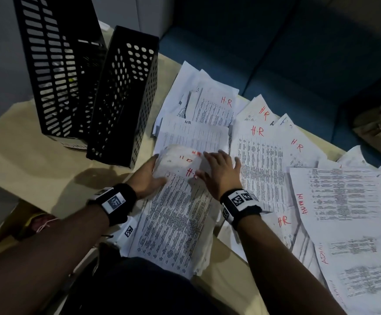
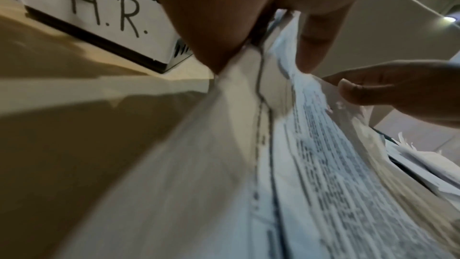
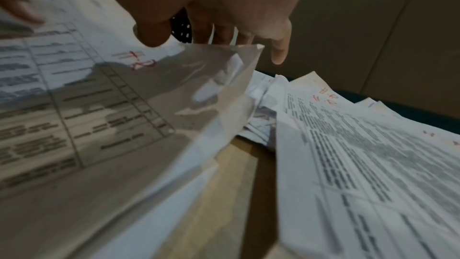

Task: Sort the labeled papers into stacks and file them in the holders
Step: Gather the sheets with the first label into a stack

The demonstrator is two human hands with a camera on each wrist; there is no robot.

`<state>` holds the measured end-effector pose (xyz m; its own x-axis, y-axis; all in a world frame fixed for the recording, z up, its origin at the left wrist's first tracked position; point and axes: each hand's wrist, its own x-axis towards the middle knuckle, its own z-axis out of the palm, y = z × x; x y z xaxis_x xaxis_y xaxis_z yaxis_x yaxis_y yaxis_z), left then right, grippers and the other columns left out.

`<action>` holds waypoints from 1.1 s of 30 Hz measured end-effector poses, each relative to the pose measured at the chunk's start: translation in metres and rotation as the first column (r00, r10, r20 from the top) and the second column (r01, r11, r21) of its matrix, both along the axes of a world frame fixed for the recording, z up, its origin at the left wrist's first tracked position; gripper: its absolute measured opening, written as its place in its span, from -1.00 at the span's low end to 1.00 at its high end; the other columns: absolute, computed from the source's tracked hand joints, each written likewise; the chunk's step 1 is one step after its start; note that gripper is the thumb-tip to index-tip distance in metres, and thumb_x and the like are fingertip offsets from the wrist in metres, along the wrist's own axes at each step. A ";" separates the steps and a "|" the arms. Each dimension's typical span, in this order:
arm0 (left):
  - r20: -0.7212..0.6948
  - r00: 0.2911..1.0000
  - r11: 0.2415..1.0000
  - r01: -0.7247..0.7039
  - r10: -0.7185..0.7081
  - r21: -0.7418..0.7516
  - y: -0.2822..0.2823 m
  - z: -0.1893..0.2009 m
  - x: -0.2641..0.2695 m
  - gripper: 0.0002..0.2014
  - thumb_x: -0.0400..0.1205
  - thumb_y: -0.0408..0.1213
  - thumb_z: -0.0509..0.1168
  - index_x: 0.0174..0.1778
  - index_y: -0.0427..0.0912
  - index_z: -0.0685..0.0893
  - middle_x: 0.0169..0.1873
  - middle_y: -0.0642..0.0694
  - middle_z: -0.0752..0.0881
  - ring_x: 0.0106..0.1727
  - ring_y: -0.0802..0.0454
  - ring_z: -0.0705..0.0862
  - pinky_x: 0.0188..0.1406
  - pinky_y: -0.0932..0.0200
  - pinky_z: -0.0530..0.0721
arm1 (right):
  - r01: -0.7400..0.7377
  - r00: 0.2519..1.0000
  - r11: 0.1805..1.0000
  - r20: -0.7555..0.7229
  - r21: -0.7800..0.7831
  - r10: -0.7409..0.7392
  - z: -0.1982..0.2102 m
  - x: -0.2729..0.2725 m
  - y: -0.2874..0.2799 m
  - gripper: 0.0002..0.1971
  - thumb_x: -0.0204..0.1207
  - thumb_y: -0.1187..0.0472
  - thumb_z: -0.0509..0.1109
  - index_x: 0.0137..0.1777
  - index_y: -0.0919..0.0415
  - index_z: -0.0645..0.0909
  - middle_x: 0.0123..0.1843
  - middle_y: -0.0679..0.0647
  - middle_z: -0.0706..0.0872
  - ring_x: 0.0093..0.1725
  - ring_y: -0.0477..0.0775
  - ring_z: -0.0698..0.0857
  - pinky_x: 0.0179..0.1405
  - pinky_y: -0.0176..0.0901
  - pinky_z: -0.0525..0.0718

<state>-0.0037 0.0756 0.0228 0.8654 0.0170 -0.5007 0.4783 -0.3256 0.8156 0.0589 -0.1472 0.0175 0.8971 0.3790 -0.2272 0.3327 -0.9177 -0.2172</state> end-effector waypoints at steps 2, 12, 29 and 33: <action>0.080 0.997 0.999 0.009 -0.006 -0.037 -0.001 0.000 0.005 -0.21 0.56 -0.47 0.40 0.63 0.06 0.19 0.38 0.07 0.49 0.37 0.13 0.50 0.32 0.17 0.47 | -0.008 1.000 1.000 -0.016 -0.005 0.008 0.000 -0.002 0.007 -0.38 0.59 -0.23 0.18 0.58 0.02 0.27 0.54 0.03 0.46 0.62 0.09 0.22 0.58 0.33 -0.08; 0.211 0.974 0.996 0.072 -0.083 0.061 -0.013 0.012 0.032 -0.78 0.58 -0.31 0.35 0.00 0.16 0.64 0.06 0.25 0.69 0.11 0.40 0.62 0.14 0.27 0.54 | 0.003 0.982 0.995 -0.191 0.097 0.016 0.002 -0.001 0.018 -0.42 0.66 -0.10 0.15 0.62 0.13 0.23 0.51 0.13 0.45 0.47 0.17 0.43 0.48 0.08 0.38; 0.250 0.947 0.979 -0.195 0.204 -0.058 -0.004 -0.002 0.020 -0.53 0.62 -0.50 0.21 -0.35 0.24 0.67 -0.20 0.15 0.70 -0.25 0.29 0.61 -0.25 0.33 0.54 | 0.173 0.985 0.947 -0.065 0.270 -0.161 -0.006 -0.014 -0.023 -0.49 0.67 -0.09 0.15 0.56 0.09 0.36 0.40 0.15 0.57 0.34 0.15 0.55 0.38 0.09 0.52; 0.237 0.931 0.960 -0.254 0.276 -0.120 -0.005 0.000 0.015 -0.75 0.58 -0.36 0.41 -0.21 0.16 0.64 -0.10 0.13 0.70 -0.10 0.31 0.66 -0.05 0.24 0.59 | 0.679 0.733 0.547 -0.486 0.490 -0.475 -0.008 -0.030 -0.025 -0.40 0.54 -0.25 0.25 0.53 -0.06 0.33 0.38 0.20 0.56 0.29 0.27 0.62 0.25 0.24 0.66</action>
<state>0.0116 0.0707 0.0230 0.9322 0.2296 -0.2798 0.3158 -0.1379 0.9388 0.0289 -0.1719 0.0094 0.9078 -0.0628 -0.4146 -0.3862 -0.5103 -0.7684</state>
